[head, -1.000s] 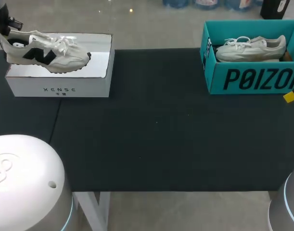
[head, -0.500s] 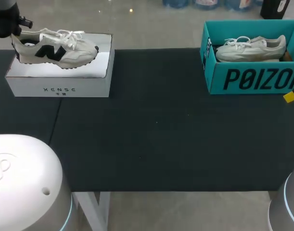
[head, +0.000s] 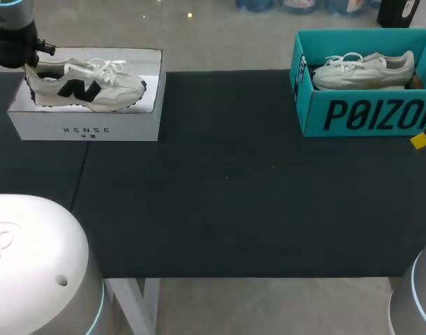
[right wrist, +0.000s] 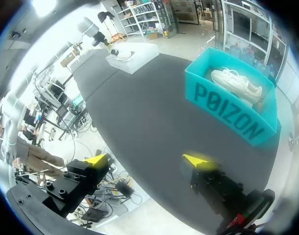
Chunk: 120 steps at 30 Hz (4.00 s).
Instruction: Take the shoe out of the shoebox, open the shoe tongue, remove and reinsert the insole, then place the shoe into the shoebox
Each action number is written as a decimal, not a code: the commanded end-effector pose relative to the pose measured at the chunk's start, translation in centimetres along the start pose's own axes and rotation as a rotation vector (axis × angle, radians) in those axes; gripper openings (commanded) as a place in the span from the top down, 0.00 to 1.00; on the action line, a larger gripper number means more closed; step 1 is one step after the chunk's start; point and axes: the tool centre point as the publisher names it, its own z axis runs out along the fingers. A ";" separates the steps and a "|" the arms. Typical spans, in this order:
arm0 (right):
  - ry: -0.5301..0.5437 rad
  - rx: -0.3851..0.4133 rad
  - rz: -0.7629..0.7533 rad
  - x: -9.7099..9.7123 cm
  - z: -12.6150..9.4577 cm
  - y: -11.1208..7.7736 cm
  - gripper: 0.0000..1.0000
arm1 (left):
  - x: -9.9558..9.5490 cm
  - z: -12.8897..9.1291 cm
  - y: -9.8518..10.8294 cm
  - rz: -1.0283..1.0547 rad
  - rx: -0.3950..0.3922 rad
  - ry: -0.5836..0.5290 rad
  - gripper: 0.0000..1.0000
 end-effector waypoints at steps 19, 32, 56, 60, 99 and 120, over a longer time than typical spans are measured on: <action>0.000 0.003 0.001 -0.1 0.0 0.1 0.00 | -0.6 5.8 -2.1 0.043 0.067 -0.031 1.00; 0.000 0.003 0.001 -0.1 0.0 0.1 0.00 | -0.9 8.3 -3.0 0.055 0.092 -0.042 1.00; 0.000 0.003 0.001 -0.1 0.0 0.1 0.00 | -3.2 -0.8 -1.5 -0.079 -0.074 -0.090 0.00; 0.000 0.003 0.001 -0.1 0.0 0.1 0.00 | -6.9 -5.1 -2.9 -0.104 -0.120 -0.113 0.00; 0.000 0.003 0.001 -0.1 0.0 0.1 0.00 | -18.6 -13.8 -5.3 -0.187 -0.168 -0.206 0.00; 0.000 0.003 0.001 -0.1 0.0 0.1 0.00 | -18.6 -13.8 -5.3 -0.187 -0.168 -0.206 0.00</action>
